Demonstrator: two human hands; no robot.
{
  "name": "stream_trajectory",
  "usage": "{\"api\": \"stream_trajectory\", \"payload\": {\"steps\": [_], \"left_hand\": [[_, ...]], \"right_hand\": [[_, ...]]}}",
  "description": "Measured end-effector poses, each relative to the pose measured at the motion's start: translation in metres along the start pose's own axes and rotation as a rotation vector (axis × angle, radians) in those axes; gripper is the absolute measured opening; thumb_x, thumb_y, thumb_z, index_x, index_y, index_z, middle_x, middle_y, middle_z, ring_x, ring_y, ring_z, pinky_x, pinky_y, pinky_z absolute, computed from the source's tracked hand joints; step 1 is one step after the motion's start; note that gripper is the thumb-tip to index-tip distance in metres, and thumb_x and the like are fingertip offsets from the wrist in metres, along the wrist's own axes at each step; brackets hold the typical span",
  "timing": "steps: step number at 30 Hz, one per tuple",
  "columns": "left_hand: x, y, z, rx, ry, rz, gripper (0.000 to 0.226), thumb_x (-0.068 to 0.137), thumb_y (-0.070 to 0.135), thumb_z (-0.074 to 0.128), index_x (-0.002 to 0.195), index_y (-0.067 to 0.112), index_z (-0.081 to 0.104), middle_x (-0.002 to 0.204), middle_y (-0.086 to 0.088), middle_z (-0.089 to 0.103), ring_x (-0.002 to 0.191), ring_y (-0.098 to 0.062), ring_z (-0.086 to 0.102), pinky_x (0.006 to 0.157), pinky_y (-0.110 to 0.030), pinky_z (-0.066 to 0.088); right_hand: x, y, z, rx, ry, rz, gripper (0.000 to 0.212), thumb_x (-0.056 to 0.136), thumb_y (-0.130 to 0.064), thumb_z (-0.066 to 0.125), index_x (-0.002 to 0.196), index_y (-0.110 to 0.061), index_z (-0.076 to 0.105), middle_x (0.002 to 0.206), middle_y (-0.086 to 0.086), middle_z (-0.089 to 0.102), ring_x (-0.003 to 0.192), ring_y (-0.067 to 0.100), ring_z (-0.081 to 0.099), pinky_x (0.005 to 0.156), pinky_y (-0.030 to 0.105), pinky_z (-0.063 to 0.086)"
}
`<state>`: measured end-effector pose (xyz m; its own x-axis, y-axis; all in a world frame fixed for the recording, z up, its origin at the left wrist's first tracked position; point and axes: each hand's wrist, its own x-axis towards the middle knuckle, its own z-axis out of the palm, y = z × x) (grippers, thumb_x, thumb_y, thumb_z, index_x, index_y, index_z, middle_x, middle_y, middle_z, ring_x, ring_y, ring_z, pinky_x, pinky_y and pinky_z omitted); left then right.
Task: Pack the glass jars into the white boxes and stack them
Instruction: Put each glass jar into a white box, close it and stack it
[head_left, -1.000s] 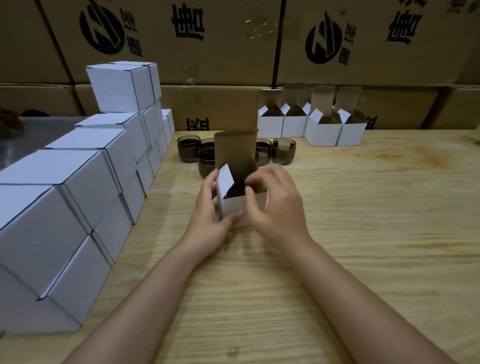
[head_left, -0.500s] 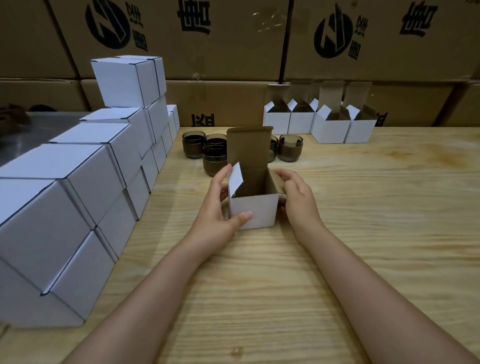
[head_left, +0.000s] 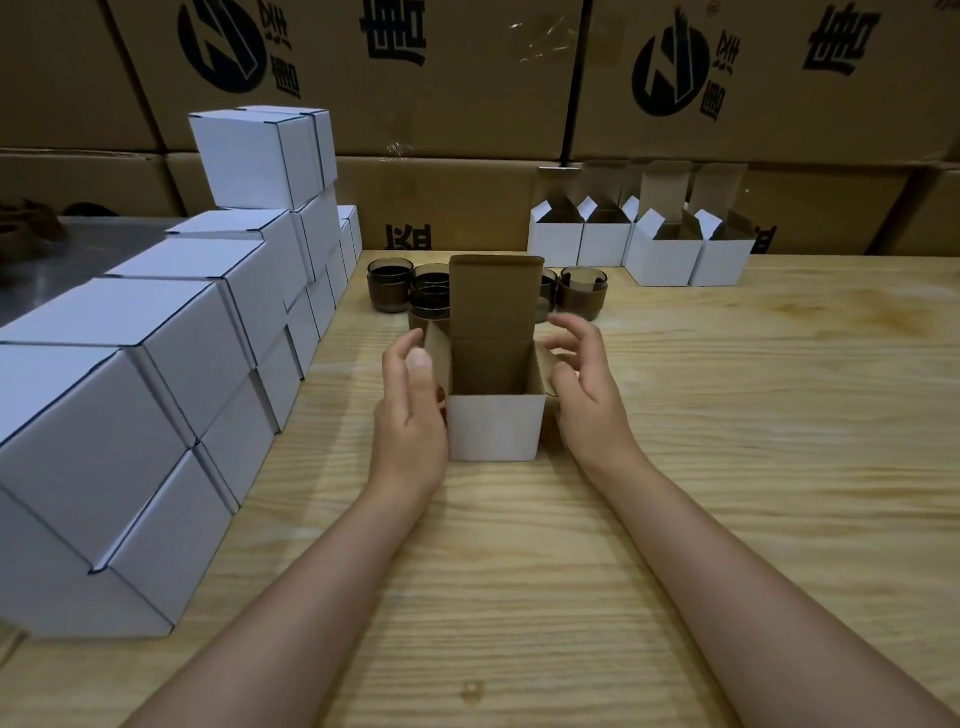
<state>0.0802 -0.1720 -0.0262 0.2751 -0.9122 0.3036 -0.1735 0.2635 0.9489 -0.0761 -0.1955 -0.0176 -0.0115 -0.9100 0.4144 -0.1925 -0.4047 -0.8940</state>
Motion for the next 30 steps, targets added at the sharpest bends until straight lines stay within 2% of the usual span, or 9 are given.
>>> {"api": "stream_trajectory", "payload": {"steps": [3, 5, 7, 11, 14, 17, 20, 26, 30], "left_hand": [[0.004, -0.001, -0.004, -0.048, 0.07, -0.07, 0.038, 0.099, 0.028, 0.025, 0.132, 0.03, 0.043, 0.084, 0.002, 0.056, 0.077, 0.004, 0.058, 0.07, -0.015, 0.047], [0.006, -0.001, -0.005, -0.06, 0.017, -0.126, 0.04, 0.098, 0.023, 0.025, 0.132, 0.036, 0.04, 0.098, -0.008, 0.06, 0.09, -0.016, 0.06, 0.079, -0.037, 0.051], [0.008, -0.001, -0.005, -0.106, -0.025, -0.154, 0.04, 0.097, 0.019, 0.026, 0.128, 0.039, 0.043, 0.113, -0.008, 0.061, 0.095, -0.019, 0.062, 0.077, -0.039, 0.053], [0.008, 0.003, -0.007, -0.154, -0.105, -0.123, 0.045, 0.095, 0.009, 0.029, 0.111, 0.037, 0.06, 0.099, 0.009, 0.065, 0.074, 0.002, 0.062, 0.054, -0.016, 0.049], [0.006, 0.007, -0.008, -0.191, -0.177, -0.103, 0.043, 0.094, 0.008, 0.029, 0.105, 0.031, 0.064, 0.115, -0.003, 0.06, 0.092, -0.006, 0.061, 0.061, -0.015, 0.05], [0.001, 0.012, -0.009, -0.24, -0.219, -0.105, 0.028, 0.082, 0.031, 0.048, 0.107, 0.028, 0.061, 0.114, -0.001, 0.061, 0.086, 0.002, 0.063, 0.06, -0.012, 0.049], [-0.001, 0.008, -0.012, -0.19, -0.259, -0.033, 0.059, 0.061, 0.045, 0.076, 0.114, 0.027, 0.056, 0.111, 0.007, 0.061, 0.092, 0.002, 0.063, 0.066, -0.014, 0.051], [0.004, 0.006, -0.015, -0.072, -0.289, -0.035, 0.088, 0.049, 0.047, 0.086, 0.129, 0.042, 0.05, 0.124, 0.025, 0.051, 0.109, 0.006, 0.053, 0.076, -0.017, 0.052], [0.002, 0.009, -0.016, -0.05, -0.274, 0.004, 0.09, 0.048, 0.056, 0.083, 0.13, 0.041, 0.05, 0.121, 0.029, 0.048, 0.101, 0.024, 0.047, 0.068, -0.003, 0.046]], "right_hand": [[-0.001, -0.002, -0.001, -0.068, -0.046, -0.073, 0.056, 0.091, -0.007, 0.034, 0.12, -0.055, 0.04, 0.117, -0.02, 0.049, 0.104, -0.012, 0.045, 0.081, 0.005, 0.04], [-0.001, -0.004, -0.001, -0.043, -0.086, -0.03, 0.059, 0.088, -0.01, 0.031, 0.122, -0.057, 0.04, 0.123, -0.026, 0.044, 0.115, -0.019, 0.038, 0.085, -0.002, 0.034], [0.0, -0.004, -0.003, 0.022, -0.118, 0.006, 0.059, 0.083, -0.014, 0.028, 0.13, -0.047, 0.043, 0.129, -0.027, 0.043, 0.119, -0.021, 0.035, 0.095, 0.0, 0.032], [0.002, -0.003, -0.006, 0.071, -0.097, 0.078, 0.057, 0.086, -0.019, 0.026, 0.141, -0.023, 0.043, 0.138, -0.01, 0.044, 0.127, -0.006, 0.039, 0.11, 0.022, 0.034], [0.003, -0.002, -0.007, 0.083, -0.095, 0.126, 0.058, 0.081, -0.028, 0.028, 0.135, -0.024, 0.05, 0.132, -0.01, 0.048, 0.121, -0.003, 0.044, 0.099, 0.014, 0.039], [0.003, -0.002, -0.006, 0.125, -0.134, 0.146, 0.047, 0.082, -0.032, 0.035, 0.124, -0.033, 0.054, 0.125, -0.008, 0.054, 0.11, -0.002, 0.052, 0.089, 0.015, 0.045], [0.001, -0.002, -0.005, 0.158, -0.171, 0.152, 0.039, 0.083, -0.035, 0.04, 0.119, -0.042, 0.053, 0.124, -0.008, 0.056, 0.112, 0.008, 0.055, 0.093, 0.029, 0.047], [0.004, -0.003, -0.012, 0.276, -0.255, 0.182, 0.041, 0.083, -0.033, 0.045, 0.121, -0.039, 0.057, 0.119, -0.015, 0.059, 0.103, 0.003, 0.062, 0.076, 0.02, 0.052], [0.022, 0.003, -0.021, 0.511, 0.076, 0.297, 0.027, 0.093, -0.03, 0.048, 0.116, -0.028, 0.062, 0.104, -0.001, 0.068, 0.098, 0.022, 0.062, 0.075, 0.031, 0.053]]}}
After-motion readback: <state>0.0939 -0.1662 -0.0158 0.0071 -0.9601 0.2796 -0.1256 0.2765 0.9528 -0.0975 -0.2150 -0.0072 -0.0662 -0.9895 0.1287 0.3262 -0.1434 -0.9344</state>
